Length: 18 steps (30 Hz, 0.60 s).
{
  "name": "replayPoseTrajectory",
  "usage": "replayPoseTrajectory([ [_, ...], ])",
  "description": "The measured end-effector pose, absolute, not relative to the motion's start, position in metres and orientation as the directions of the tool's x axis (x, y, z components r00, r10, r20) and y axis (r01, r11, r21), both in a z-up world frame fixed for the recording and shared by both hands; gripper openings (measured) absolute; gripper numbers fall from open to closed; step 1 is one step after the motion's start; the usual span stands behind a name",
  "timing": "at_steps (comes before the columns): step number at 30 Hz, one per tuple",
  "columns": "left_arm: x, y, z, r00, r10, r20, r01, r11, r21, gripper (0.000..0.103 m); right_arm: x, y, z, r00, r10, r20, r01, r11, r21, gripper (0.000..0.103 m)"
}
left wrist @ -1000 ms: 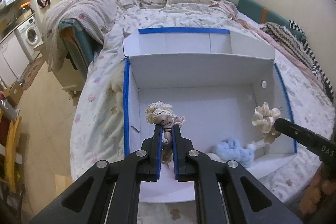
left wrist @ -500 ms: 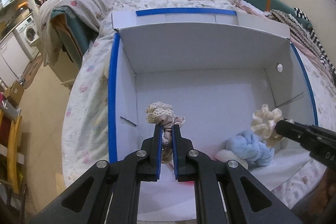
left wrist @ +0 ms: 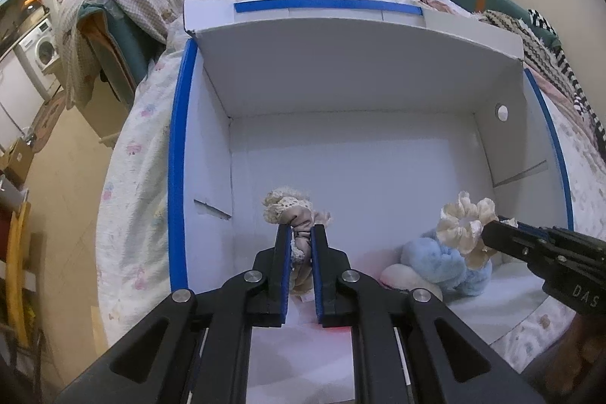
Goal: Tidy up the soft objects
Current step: 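Open the left gripper to drop the lace scrunchie into the box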
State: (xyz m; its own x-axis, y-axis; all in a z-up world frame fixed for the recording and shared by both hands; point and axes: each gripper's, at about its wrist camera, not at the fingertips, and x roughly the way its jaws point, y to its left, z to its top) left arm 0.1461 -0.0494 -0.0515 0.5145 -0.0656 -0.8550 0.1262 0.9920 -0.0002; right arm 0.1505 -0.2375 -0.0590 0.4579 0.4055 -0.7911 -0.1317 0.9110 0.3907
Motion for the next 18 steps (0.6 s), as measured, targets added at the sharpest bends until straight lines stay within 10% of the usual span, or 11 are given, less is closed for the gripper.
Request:
replayPoseTrajectory([
  [7,0.141,-0.049,-0.045,0.547,-0.038,-0.836,0.098,0.995,0.019,0.062,0.151,-0.237,-0.060,0.458,0.403,-0.792,-0.124,0.911,0.392,0.017],
  [14,0.139,-0.049,-0.043,0.560,-0.017,-0.828,0.087,0.995,0.038,0.063,0.150,-0.241,-0.059,0.468,0.412,-0.782,-0.118,0.906,0.407,0.019],
  [18,0.139,-0.050,-0.044,0.563,-0.008,-0.826,0.087,0.995,0.050,0.063,0.148,-0.242,-0.058,0.479,0.418,-0.772,-0.129,0.903,0.409,0.042],
])
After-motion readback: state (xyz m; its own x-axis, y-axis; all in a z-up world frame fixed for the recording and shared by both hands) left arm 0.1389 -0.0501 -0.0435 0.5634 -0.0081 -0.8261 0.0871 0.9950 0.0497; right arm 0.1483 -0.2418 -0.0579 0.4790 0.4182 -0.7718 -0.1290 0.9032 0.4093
